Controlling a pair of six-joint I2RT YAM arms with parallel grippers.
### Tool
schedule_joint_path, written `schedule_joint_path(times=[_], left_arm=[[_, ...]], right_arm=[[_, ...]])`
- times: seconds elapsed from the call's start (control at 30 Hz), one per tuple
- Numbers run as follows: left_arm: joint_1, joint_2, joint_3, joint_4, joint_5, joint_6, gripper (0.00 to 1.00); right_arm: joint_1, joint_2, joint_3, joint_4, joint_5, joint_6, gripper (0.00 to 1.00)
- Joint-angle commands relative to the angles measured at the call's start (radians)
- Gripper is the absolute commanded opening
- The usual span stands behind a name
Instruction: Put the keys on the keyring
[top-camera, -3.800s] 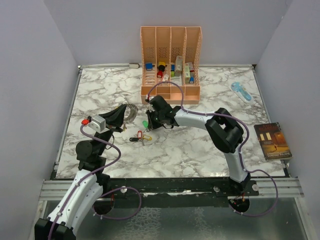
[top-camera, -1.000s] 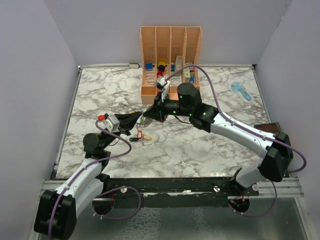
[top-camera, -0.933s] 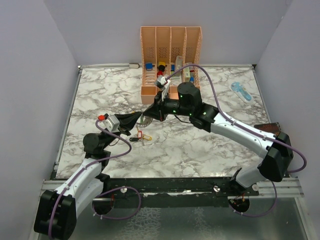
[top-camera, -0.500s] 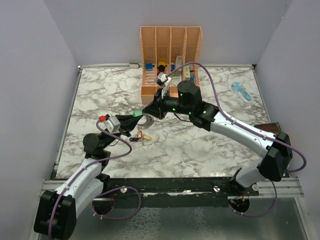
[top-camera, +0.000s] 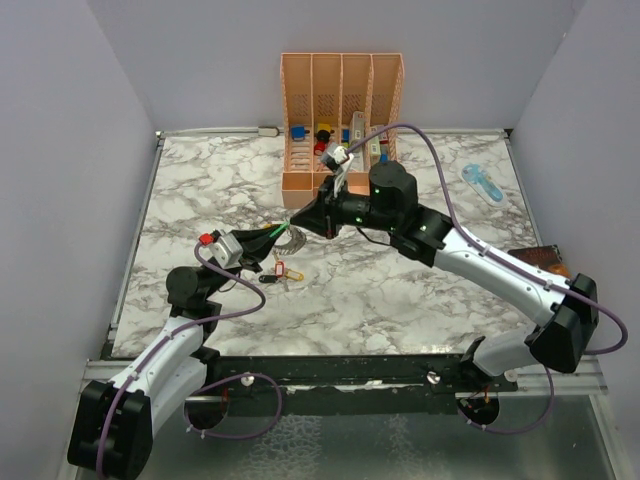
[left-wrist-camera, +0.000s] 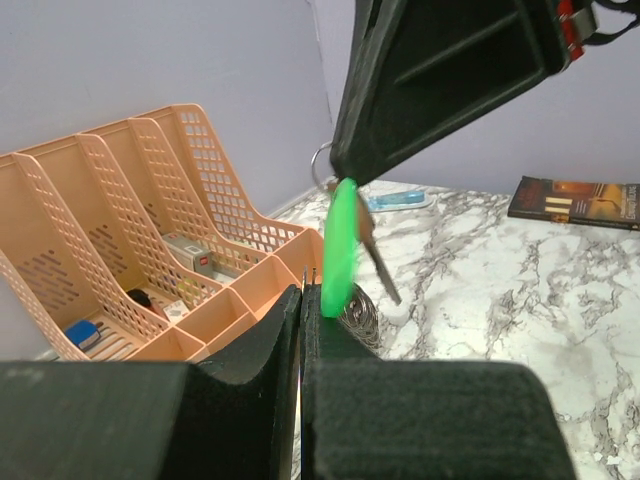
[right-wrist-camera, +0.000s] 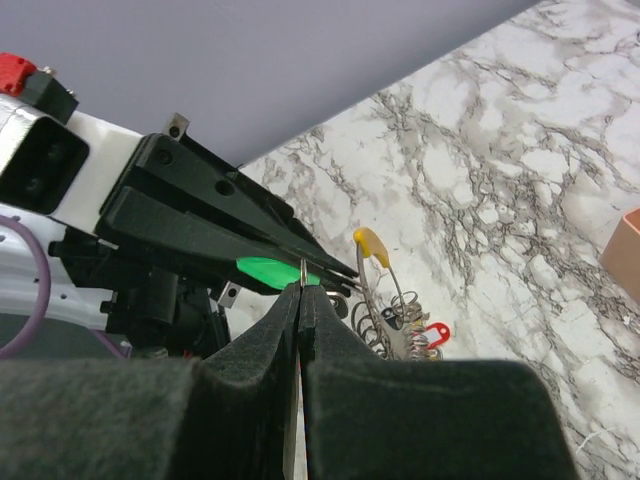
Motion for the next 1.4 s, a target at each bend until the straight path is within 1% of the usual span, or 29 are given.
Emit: schedule_joint_path(times=[0.0, 0.2, 0.43, 0.7, 0.93, 1.37], left_arm=[[-0.002, -0.013, 0.003, 0.034, -0.02, 0.031, 0.0], [-0.002, -0.014, 0.011, 0.033, -0.017, 0.03, 0.0], [-0.003, -0.017, 0.024, 0.038, 0.016, 0.024, 0.0], [-0.002, -0.018, 0.024, 0.037, 0.029, 0.02, 0.0], [-0.001, -0.02, 0.018, 0.031, 0.029, 0.031, 0.0], [-0.003, -0.02, 0.016, 0.03, 0.033, 0.03, 0.0]], right_arm=[[0.009, -0.058, -0.034, -0.036, -0.037, 0.002, 0.02], [0.009, -0.068, -0.063, -0.048, -0.073, 0.009, 0.01], [0.014, -0.027, -0.061, -0.04, -0.038, 0.01, 0.01], [0.018, 0.019, -0.022, -0.054, 0.01, -0.002, 0.01], [0.018, 0.02, -0.013, -0.043, 0.044, -0.001, 0.01], [0.018, 0.027, 0.011, -0.049, 0.053, -0.004, 0.01]])
